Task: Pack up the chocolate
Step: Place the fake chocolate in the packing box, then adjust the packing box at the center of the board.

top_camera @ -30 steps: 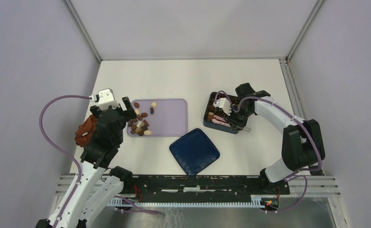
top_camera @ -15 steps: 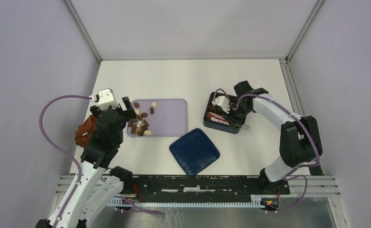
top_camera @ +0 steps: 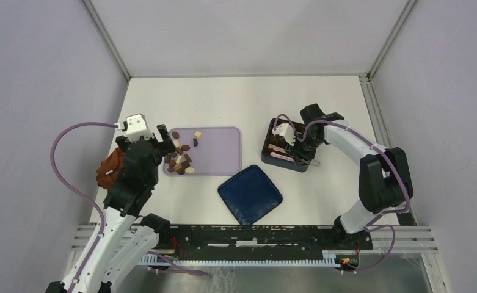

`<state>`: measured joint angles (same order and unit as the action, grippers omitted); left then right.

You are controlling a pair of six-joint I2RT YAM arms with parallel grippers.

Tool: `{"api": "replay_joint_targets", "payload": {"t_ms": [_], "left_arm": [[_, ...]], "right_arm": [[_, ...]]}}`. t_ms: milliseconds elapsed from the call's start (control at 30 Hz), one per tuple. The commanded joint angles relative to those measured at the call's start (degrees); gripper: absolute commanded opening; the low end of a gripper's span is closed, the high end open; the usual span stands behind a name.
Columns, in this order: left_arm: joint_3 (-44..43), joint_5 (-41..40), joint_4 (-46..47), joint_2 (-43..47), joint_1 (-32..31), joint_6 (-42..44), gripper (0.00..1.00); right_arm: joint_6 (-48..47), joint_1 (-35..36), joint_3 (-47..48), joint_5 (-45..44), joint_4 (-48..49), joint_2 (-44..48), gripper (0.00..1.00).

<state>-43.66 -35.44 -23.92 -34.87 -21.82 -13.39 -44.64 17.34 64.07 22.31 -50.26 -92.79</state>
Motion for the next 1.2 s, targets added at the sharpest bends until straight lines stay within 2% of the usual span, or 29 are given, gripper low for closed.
{"api": "replay_joint_targets", "payload": {"t_ms": [0, 433, 767, 967, 1167], "left_arm": [[-0.20, -0.15, 1.54, 0.24, 0.29, 1.79, 0.97], [-0.15, -0.01, 1.61, 0.42, 0.31, 1.70, 0.97], [-0.03, -0.07, 1.77, 0.75, 0.30, 1.66, 0.97], [-0.07, -0.28, 1.79, 0.86, 0.29, 1.67, 0.97], [0.19, -1.09, 1.99, 1.87, 0.30, 1.61, 0.97]], "right_arm": [[0.52, -0.12, 3.03, 2.08, 0.26, 0.90, 0.42], [1.93, -0.12, 5.51, 4.23, 0.34, 3.16, 0.42], [2.63, 0.46, 7.03, 9.68, 2.74, 5.15, 0.41], [3.87, 6.48, 7.37, 10.42, 5.24, 4.42, 0.40], [8.34, 17.00, 9.71, 7.30, 9.72, 1.20, 0.40]]}}
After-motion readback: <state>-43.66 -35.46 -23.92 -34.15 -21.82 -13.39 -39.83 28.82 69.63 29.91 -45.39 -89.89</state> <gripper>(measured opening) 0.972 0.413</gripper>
